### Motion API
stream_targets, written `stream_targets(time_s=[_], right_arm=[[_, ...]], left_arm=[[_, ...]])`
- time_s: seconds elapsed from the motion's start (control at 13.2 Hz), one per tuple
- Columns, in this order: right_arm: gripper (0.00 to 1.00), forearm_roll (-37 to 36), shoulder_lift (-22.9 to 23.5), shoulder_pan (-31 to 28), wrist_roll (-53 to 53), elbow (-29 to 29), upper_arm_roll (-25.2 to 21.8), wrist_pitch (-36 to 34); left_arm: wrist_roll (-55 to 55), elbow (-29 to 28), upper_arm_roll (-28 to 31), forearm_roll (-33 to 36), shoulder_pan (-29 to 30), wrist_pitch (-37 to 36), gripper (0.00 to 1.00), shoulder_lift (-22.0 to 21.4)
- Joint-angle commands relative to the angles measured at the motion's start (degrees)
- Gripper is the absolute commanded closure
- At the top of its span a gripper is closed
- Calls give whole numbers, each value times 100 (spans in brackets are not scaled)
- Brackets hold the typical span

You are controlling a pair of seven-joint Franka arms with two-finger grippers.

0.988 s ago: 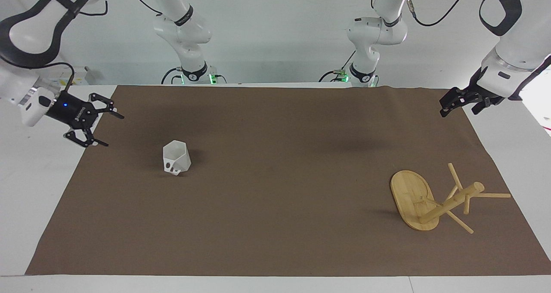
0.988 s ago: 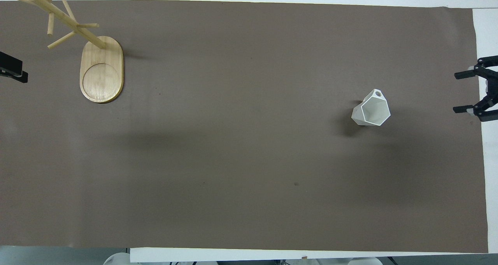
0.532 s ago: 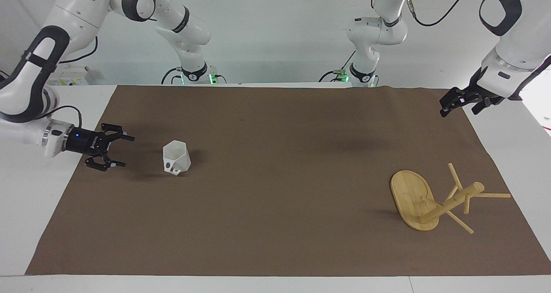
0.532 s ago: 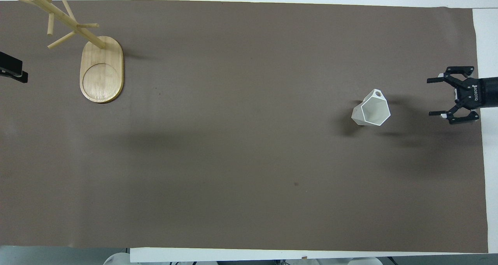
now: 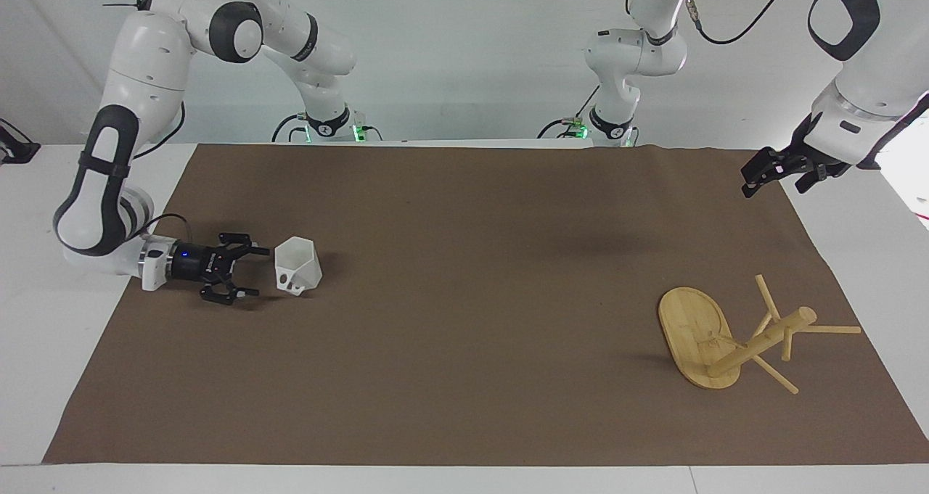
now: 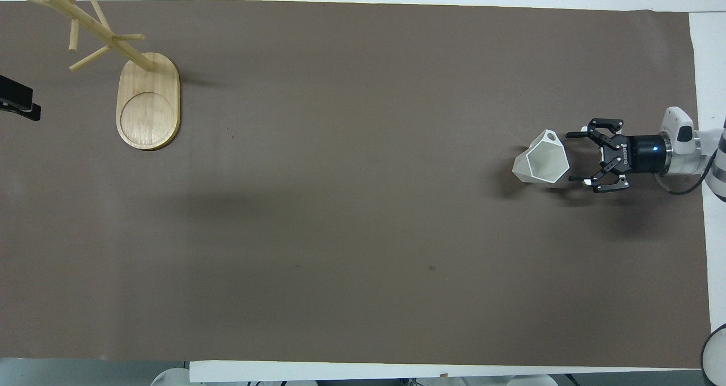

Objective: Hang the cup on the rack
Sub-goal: 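Open the right gripper and reach it toward the white cup, then close the right gripper on the white cup's body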

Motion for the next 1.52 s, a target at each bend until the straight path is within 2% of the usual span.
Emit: stream_targets(time_s=[0.0, 0.23, 0.46, 0.91, 1.44], right_arm=[[0, 123, -265, -29, -340, -475, 1, 103], [0, 62, -282, -47, -429, -493, 1, -19], [0, 70, -361, -12, -508, -870, 1, -46], [0, 377, -361, 330, -526, -871, 1, 6], [0, 615, -353, 428, -526, -854, 1, 200]], left_arm=[[31, -47, 14, -50, 7, -62, 0, -80], [31, -47, 14, -41, 7, -62, 0, -80], [31, -47, 14, -50, 7, -62, 0, -80], [31, -47, 14, -41, 7, -62, 0, -80], [31, -47, 14, -50, 7, -62, 0, -80]])
